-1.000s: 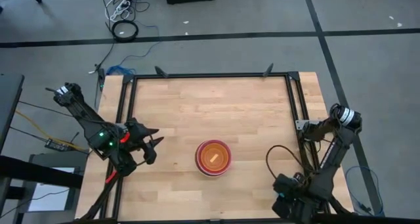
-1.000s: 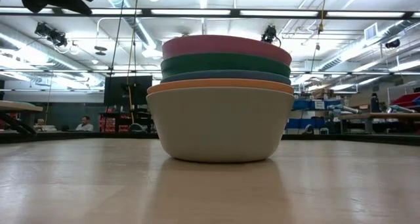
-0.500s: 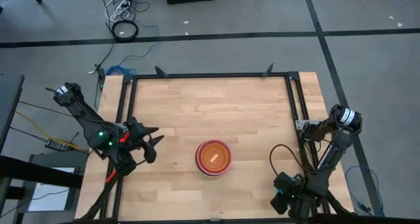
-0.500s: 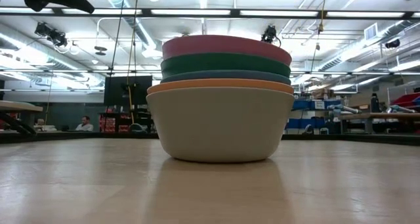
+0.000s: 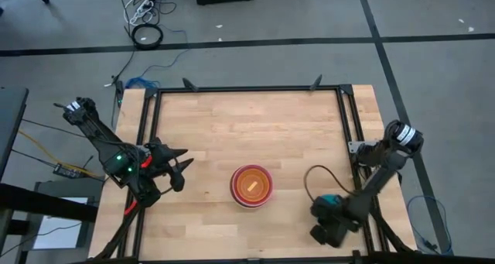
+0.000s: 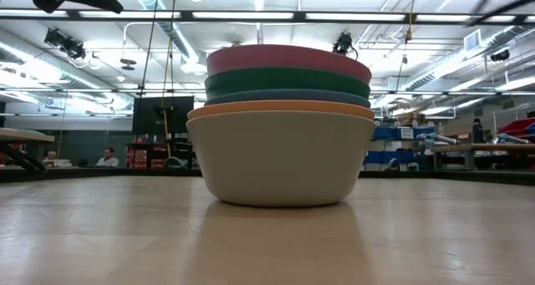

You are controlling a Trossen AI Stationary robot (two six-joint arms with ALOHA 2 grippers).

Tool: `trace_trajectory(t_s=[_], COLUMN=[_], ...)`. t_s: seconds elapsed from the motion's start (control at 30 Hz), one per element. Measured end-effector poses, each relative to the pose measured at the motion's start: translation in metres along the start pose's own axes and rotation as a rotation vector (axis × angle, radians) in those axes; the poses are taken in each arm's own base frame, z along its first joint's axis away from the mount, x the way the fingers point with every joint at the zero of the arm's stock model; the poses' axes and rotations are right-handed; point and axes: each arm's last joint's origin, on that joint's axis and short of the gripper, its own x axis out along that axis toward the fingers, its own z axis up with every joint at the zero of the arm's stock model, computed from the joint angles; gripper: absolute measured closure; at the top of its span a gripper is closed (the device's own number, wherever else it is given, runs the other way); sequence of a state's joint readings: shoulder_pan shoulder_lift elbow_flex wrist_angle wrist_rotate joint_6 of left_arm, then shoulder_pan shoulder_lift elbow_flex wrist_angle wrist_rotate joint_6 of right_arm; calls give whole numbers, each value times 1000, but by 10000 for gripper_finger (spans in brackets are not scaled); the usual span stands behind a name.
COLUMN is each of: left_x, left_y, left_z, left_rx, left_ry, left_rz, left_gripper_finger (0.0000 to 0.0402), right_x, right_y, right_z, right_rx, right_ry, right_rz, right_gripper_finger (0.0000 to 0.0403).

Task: Nest bowls inside each other
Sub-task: Stack the light blue bowl on top of the yellow bowl

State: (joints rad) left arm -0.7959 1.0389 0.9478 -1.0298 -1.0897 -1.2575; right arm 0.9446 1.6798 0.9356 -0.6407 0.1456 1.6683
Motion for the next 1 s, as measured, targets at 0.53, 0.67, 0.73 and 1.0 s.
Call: trace_trajectory(t_s=[0.53, 0.67, 0.73, 1.0], left_x=[0, 0, 0, 0], left_y=[-2, -2, -2, -4], left_z=[1, 1, 1, 1], left_rx=[-21, -17, -16, -31], left_ry=[-5, -5, -5, -8], left_rz=[-10, -10, -11, -18], left_gripper_finger=[210, 210, 210, 210], right_x=[-92, -109, -114, -101], right_y=[74, 80, 80, 81], right_z=[130, 139, 147, 183], right_rx=[-422, -452, -463, -500], right_ry=[-316, -329, -338, -343], right_rz=[185, 218, 210, 252], right_gripper_finger=[403, 403, 403, 403])
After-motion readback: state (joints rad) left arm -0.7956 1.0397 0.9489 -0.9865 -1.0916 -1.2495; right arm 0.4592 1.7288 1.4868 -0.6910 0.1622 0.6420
